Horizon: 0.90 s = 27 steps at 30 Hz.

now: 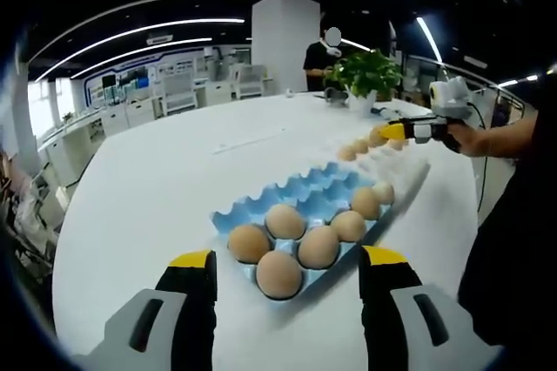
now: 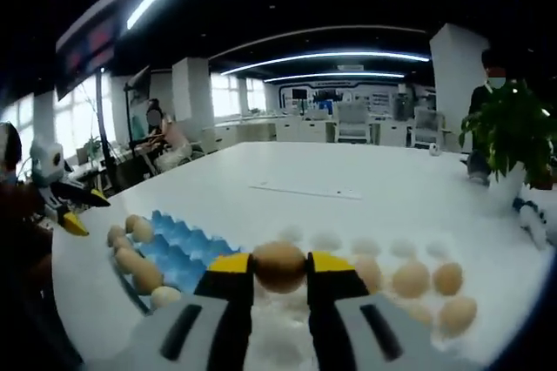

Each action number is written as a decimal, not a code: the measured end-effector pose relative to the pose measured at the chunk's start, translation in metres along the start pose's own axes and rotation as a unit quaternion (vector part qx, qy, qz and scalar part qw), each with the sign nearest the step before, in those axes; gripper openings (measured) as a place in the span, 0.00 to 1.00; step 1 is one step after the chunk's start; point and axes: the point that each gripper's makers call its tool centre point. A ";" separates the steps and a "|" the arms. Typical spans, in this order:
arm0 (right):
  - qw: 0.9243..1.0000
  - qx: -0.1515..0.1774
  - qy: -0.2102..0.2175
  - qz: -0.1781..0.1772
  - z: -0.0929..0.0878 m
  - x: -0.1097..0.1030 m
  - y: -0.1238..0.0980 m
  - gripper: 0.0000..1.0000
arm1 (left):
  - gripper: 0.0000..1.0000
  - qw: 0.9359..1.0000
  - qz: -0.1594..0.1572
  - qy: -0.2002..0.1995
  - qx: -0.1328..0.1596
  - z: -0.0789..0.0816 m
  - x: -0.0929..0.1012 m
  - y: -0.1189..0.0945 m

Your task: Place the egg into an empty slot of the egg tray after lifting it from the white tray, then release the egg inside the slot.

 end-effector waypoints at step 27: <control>0.986 0.016 -0.019 0.167 0.026 -0.124 0.058 0.22 | 0.67 1.000 0.004 -0.001 -0.002 -0.003 -0.001 -0.003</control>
Point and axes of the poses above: the point that each gripper's makers call its tool centre point, and the gripper's own axes: y roughly forward along the fingers, x roughly to its right, z roughly out of its top, and after that the axes turned 8 degrees about -y, right-handed
